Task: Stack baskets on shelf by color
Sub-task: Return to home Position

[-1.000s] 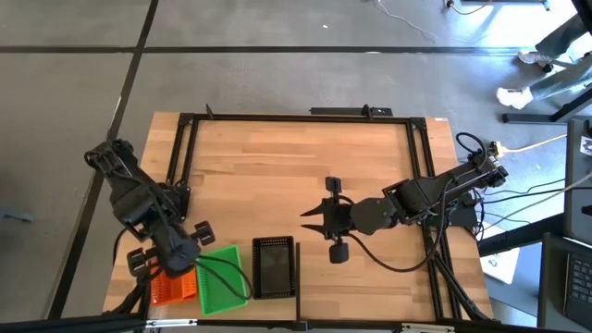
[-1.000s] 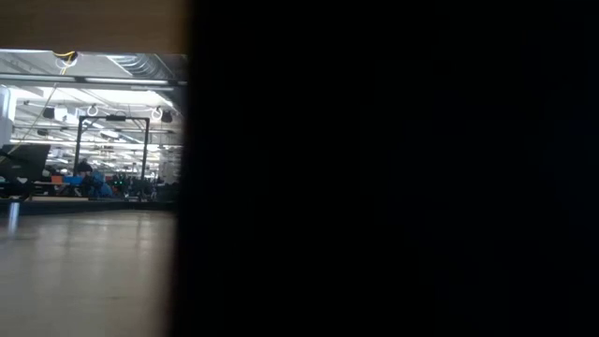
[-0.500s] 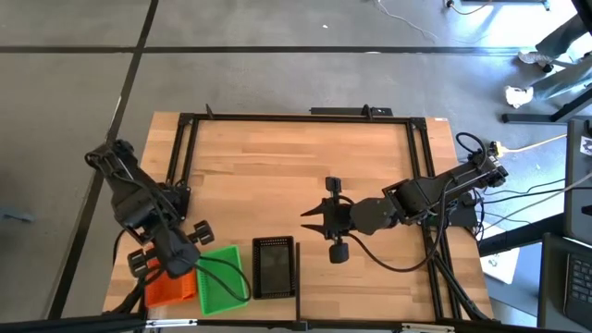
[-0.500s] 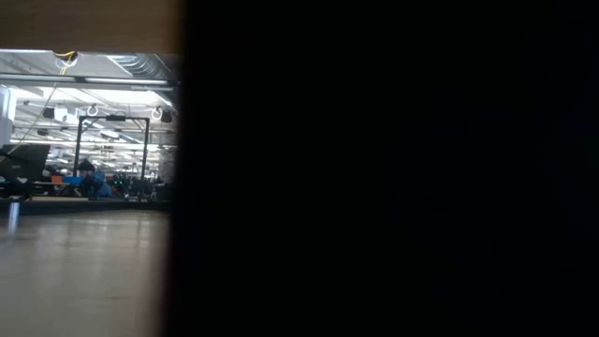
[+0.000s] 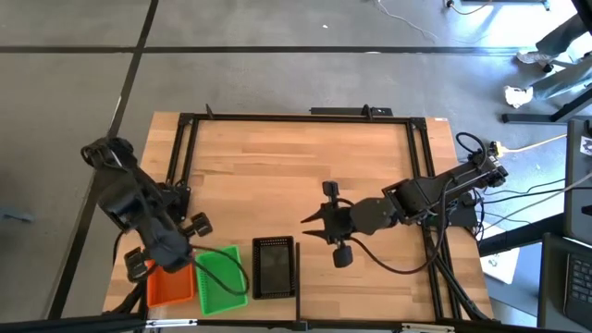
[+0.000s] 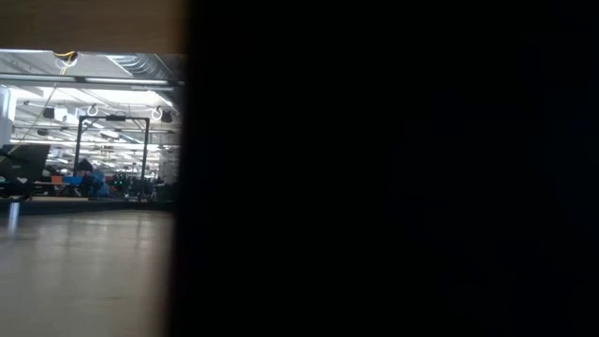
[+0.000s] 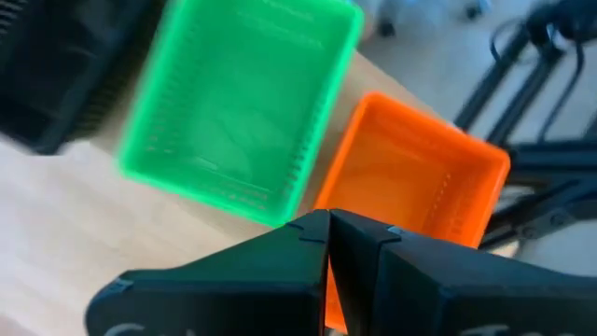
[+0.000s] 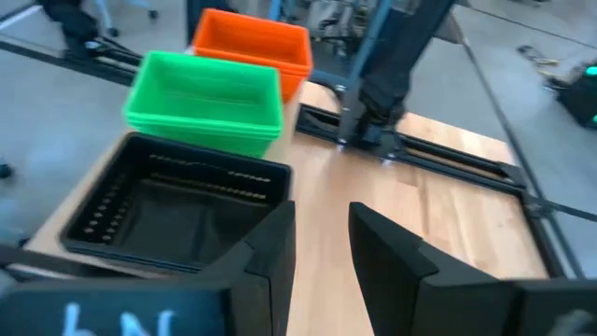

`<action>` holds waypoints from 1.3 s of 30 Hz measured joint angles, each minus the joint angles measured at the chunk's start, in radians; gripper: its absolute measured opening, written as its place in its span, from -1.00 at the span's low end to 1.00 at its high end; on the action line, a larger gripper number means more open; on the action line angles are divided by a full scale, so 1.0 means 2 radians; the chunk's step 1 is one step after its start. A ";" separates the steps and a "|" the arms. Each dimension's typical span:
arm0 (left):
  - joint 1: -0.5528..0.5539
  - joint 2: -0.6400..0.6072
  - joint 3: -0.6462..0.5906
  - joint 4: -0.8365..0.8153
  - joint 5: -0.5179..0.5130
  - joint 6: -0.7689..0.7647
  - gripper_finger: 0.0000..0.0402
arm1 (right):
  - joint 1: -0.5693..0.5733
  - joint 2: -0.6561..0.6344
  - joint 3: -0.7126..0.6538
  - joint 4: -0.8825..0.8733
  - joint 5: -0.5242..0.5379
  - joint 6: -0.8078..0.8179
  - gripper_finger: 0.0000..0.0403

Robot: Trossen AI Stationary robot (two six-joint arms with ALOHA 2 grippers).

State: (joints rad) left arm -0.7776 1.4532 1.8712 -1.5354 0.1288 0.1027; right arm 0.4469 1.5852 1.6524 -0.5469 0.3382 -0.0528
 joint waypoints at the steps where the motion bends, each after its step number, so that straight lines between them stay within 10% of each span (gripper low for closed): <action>1: 0.000 -0.001 0.011 0.000 -0.008 -0.006 -1.00 | 0.000 0.000 0.000 0.001 -0.007 0.000 -0.47; 19: -0.059 -0.169 0.052 0.030 -0.274 -0.194 -1.00 | 0.000 -0.058 0.000 -0.025 -0.026 -0.002 -0.47; 31: -0.076 -0.288 -0.091 0.131 -0.362 -0.194 -1.00 | 0.000 -0.188 -0.008 -0.129 -0.026 -0.002 -0.47; 39: -0.076 -0.375 -0.225 0.227 -0.377 -0.191 -1.00 | 0.000 -0.326 -0.147 -0.080 -0.022 0.061 -0.47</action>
State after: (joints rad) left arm -0.9302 0.7030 1.4214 -1.0820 -0.6257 -0.2787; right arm 0.4469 0.9338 1.3583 -0.7059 0.2940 0.0686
